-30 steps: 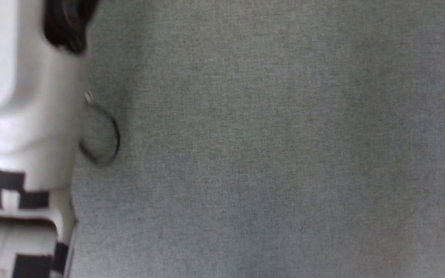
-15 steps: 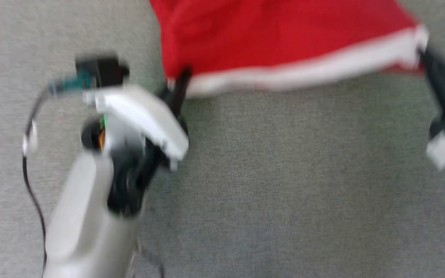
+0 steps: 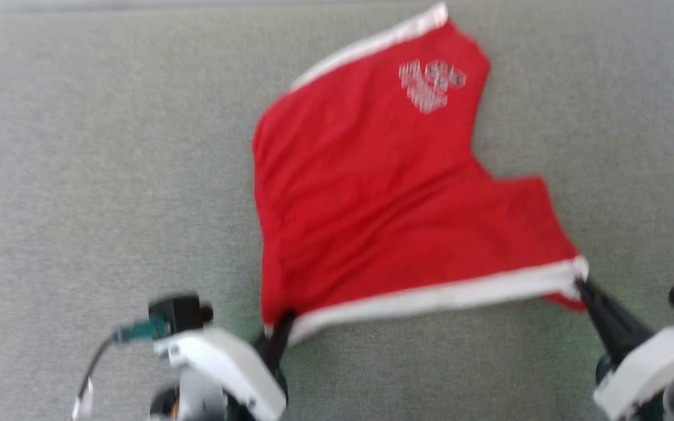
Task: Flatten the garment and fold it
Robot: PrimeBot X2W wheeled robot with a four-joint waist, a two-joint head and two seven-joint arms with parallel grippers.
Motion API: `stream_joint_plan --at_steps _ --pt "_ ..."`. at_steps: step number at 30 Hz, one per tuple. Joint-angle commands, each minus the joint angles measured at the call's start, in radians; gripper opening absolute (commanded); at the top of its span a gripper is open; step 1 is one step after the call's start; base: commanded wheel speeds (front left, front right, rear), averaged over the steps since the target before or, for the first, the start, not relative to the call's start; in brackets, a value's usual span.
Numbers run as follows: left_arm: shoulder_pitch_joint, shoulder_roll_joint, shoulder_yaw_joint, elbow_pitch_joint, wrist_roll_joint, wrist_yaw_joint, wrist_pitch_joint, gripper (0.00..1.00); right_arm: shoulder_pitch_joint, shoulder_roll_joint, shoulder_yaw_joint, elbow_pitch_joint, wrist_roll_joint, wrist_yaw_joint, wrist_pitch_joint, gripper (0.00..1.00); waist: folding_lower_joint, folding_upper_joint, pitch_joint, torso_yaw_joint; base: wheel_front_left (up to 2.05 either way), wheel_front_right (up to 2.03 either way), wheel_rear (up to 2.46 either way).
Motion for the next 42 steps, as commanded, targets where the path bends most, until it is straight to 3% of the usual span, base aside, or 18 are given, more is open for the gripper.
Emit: stream_joint_plan --at_steps 1,15,20,33,42 --pt "0.030 0.006 -0.001 -0.001 -0.008 -0.003 -0.001 0.00 0.022 0.010 -0.006 -0.009 -0.003 -0.002 0.006 0.00 0.0003 0.0000 -0.050 0.013 0.00 0.00 0.00" --pt "0.278 0.051 -0.033 -0.060 -0.086 -0.034 0.049 0.00 0.262 0.067 -0.045 -0.136 -0.009 -0.002 0.178 0.00 0.0003 0.0000 -0.163 0.029 0.00 0.00 0.00" --pt "0.284 0.020 -0.017 -0.088 -0.089 -0.030 -0.002 0.00 0.266 0.066 -0.087 -0.204 -0.018 -0.002 0.196 0.00 0.0003 0.0000 -0.157 0.053 0.00 0.00 0.00" --pt "0.094 -0.051 -0.043 -0.111 -0.033 0.023 -0.020 0.00 -0.085 -0.120 -0.126 -0.287 -0.032 -0.002 0.270 0.00 0.0003 0.0000 -0.058 0.126 0.00 0.00 0.00" --pt "-0.105 -0.080 -0.047 -0.124 0.004 0.075 -0.008 0.00 -0.399 -0.237 0.006 -0.186 -0.025 -0.002 0.312 0.00 0.0003 0.0000 0.017 0.185 0.00 0.00 0.00"
